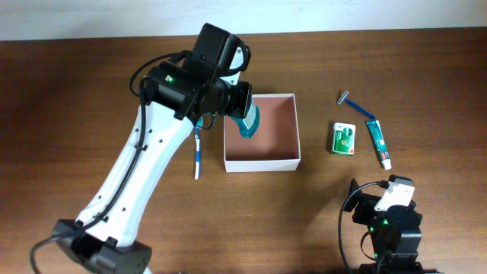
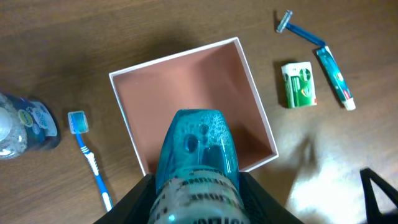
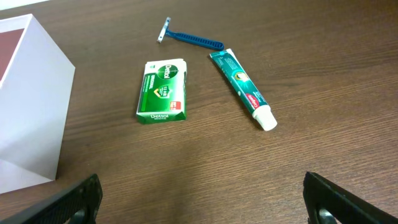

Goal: Pack container
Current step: 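Lift the mouthwash bottle and carry it right over the pink box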

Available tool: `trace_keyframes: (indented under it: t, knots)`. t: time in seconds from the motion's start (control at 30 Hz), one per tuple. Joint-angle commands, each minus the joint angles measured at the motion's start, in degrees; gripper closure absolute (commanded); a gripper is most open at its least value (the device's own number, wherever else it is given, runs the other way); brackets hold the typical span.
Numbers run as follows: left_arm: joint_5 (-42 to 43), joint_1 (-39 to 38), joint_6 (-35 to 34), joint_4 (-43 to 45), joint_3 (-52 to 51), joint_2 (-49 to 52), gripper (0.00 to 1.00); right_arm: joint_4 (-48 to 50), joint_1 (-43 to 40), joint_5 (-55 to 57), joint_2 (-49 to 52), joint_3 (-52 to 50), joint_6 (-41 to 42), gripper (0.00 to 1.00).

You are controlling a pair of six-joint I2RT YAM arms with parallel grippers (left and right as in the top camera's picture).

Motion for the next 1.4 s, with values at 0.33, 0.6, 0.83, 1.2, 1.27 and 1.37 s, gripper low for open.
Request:
trace_keyframes:
  t: [0.33, 0.6, 0.83, 1.2, 1.27, 1.37]
  knots:
    - [0.0, -0.2, -2.2, 3.2, 1.7, 9.1, 0.67, 0.2, 0.2, 0.7, -0.4, -0.2, 0.3, 0.01]
    - [-4.0, -0.2, -2.4, 3.7, 1.7, 11.1, 0.67, 0.2, 0.2, 0.7, -0.4, -0.2, 0.3, 0.01]
    - [-7.4, -0.2, -2.3, 3.8, 1.7, 11.1, 0.67, 0.2, 0.2, 0.7, -0.4, -0.2, 0.3, 0.01]
    - [-9.9, -0.2, -2.4, 4.3, 1.7, 11.1, 0.68, 0.2, 0.2, 0.7, -0.4, -0.2, 0.3, 0.01]
    - [-10.4, -0.2, -2.4, 4.6, 1.7, 11.1, 0.68, 0.2, 0.2, 0.7, -0.4, -0.2, 0.3, 0.01]
    - [-11.0, -0.2, -2.4, 5.1, 1.7, 11.1, 0.68, 0.2, 0.2, 0.7, -0.4, -0.2, 0.3, 0.01]
